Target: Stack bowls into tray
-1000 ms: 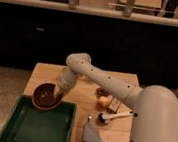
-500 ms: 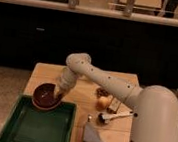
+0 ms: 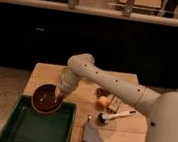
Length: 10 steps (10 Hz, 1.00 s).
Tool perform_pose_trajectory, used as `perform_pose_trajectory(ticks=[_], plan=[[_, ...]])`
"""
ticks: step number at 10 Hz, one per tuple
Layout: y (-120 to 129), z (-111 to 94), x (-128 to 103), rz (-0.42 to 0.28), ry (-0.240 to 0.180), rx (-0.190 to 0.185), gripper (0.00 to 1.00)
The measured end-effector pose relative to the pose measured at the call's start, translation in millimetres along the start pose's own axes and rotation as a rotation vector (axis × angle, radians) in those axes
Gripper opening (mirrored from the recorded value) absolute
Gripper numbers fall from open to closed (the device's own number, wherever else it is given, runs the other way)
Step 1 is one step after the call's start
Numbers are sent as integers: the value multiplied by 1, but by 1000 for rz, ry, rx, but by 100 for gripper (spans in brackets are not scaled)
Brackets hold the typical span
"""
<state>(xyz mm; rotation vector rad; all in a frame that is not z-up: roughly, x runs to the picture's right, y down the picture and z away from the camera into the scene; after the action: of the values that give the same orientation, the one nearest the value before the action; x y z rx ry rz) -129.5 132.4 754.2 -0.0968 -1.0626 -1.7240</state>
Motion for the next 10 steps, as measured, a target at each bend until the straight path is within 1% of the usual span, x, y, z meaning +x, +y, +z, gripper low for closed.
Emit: perform_pose_trajectory(ticks=[2, 4, 7, 10], plan=[[-5, -3, -6, -14, 13, -1, 0], [-14, 2, -10, -31, 10, 7, 0], [-27, 18, -17, -60, -15, 26, 0], [-41, 37, -32, -97, -53, 34, 0]])
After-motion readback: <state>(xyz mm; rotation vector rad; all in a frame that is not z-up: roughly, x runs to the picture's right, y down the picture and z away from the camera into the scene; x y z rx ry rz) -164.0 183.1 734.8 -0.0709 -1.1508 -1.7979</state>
